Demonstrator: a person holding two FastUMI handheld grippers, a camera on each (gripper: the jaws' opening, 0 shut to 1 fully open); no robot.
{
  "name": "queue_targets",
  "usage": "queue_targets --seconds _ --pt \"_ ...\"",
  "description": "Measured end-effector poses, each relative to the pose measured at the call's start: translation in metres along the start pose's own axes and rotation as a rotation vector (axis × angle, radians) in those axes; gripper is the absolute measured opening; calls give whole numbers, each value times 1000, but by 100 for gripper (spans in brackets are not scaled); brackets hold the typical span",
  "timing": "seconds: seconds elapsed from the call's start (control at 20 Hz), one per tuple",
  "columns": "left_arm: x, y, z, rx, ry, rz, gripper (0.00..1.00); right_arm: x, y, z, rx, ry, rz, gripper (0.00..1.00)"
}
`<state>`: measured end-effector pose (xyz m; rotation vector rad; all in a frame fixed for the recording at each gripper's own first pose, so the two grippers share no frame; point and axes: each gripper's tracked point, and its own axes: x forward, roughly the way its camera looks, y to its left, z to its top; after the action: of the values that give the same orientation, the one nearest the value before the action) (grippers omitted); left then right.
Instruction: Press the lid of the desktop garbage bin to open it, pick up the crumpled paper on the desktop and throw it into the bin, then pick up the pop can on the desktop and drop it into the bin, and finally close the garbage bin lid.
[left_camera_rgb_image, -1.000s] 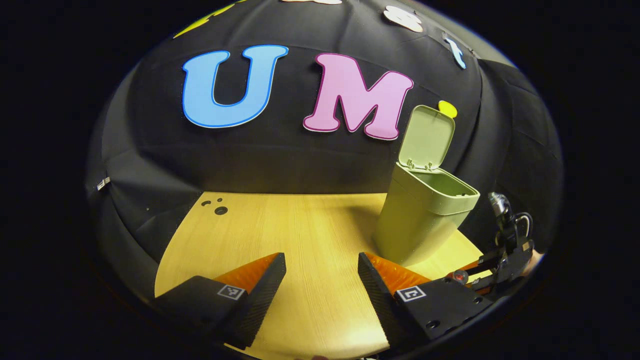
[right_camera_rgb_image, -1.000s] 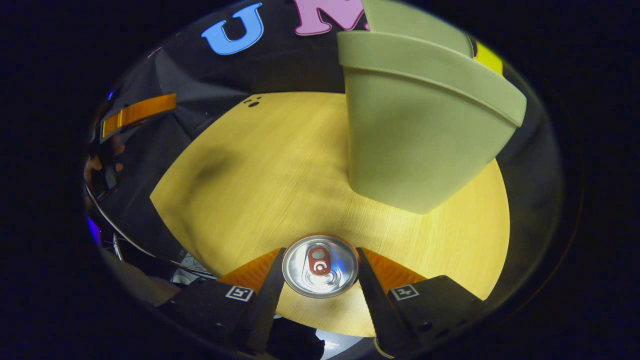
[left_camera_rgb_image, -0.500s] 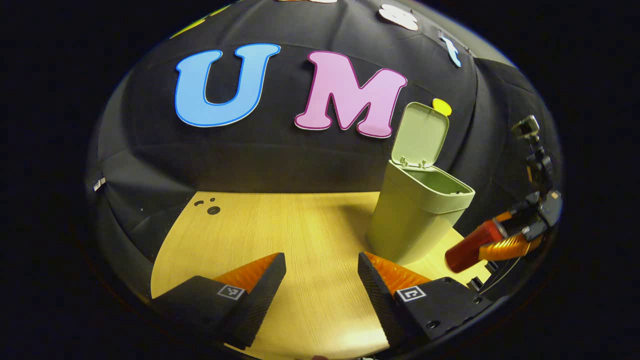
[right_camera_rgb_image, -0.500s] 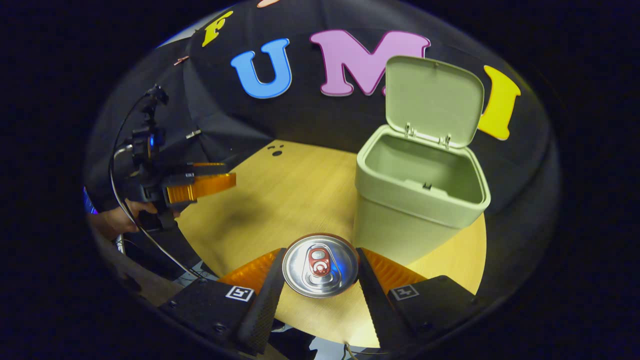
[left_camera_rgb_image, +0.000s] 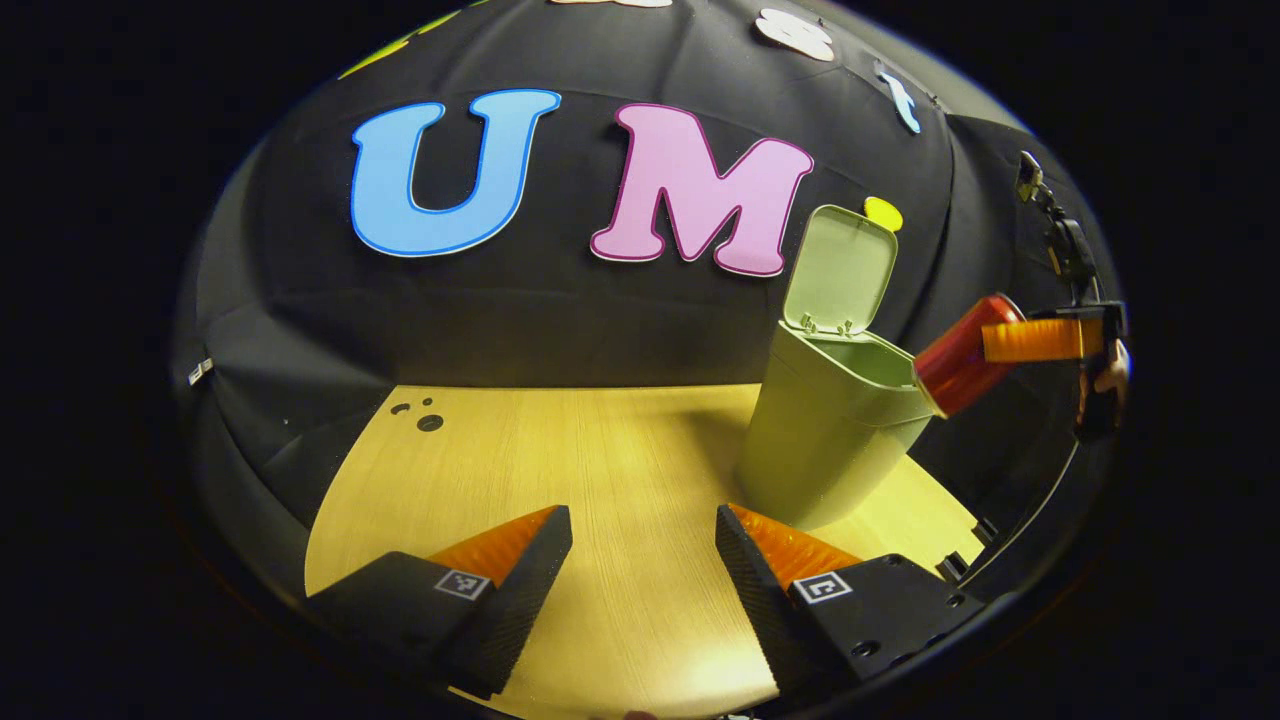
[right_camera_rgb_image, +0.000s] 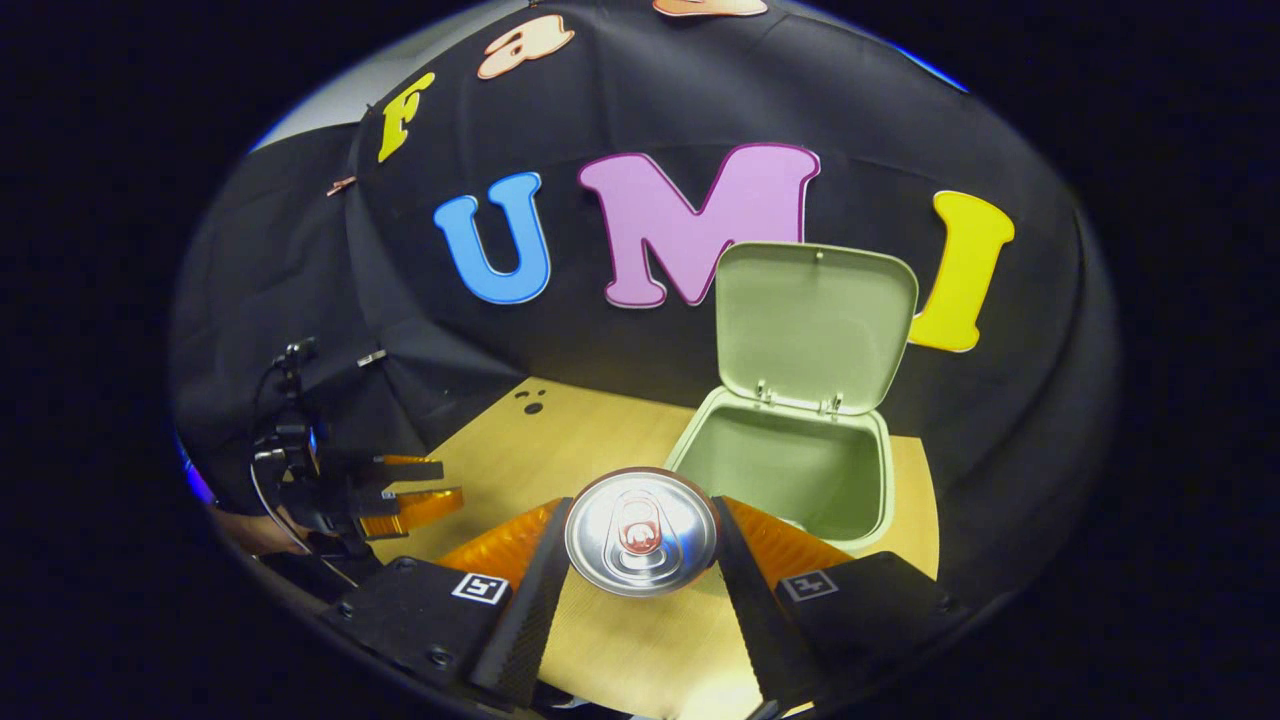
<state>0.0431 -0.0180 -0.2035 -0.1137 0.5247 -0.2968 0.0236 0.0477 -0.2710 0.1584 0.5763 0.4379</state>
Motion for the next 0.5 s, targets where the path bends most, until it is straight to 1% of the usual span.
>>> queue_targets --seconds 0.15,0.3,0.5 --pt "-1 2 0 -8 -1 4 94 14 -20 17 26 -19 -33 83" --pt "-1 4 -2 -11 -2 9 94 34 -42 16 89 10 -71 83" --pt "-2 9 -3 -16 -6 23 94 57 -65 6 101 52 -109 83"
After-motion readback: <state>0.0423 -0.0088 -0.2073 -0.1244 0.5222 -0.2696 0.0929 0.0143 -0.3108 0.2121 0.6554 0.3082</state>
